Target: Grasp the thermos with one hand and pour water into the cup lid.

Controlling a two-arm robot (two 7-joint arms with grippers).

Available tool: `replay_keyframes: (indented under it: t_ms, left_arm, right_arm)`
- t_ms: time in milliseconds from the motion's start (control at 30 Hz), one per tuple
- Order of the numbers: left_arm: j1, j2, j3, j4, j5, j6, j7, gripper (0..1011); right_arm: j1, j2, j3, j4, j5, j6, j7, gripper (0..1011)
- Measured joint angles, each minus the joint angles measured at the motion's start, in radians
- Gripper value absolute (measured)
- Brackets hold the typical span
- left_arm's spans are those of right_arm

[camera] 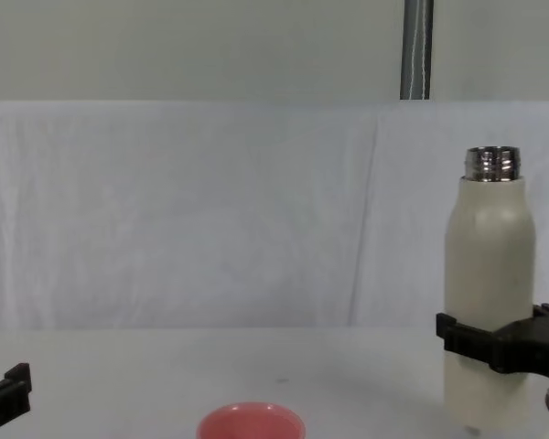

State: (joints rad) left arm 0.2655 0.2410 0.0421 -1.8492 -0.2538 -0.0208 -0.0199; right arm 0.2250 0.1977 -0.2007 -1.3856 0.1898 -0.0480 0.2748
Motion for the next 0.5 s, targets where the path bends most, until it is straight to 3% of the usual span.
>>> replay_keyframes:
  t_ms: [500]
  left_arm:
    - [0.000,0.000,0.000,0.000,0.000,0.000,0.000,1001]
  right_arm:
    - [0.083,-0.038,-0.023,0.129,0.022,-0.052,0.012,956]
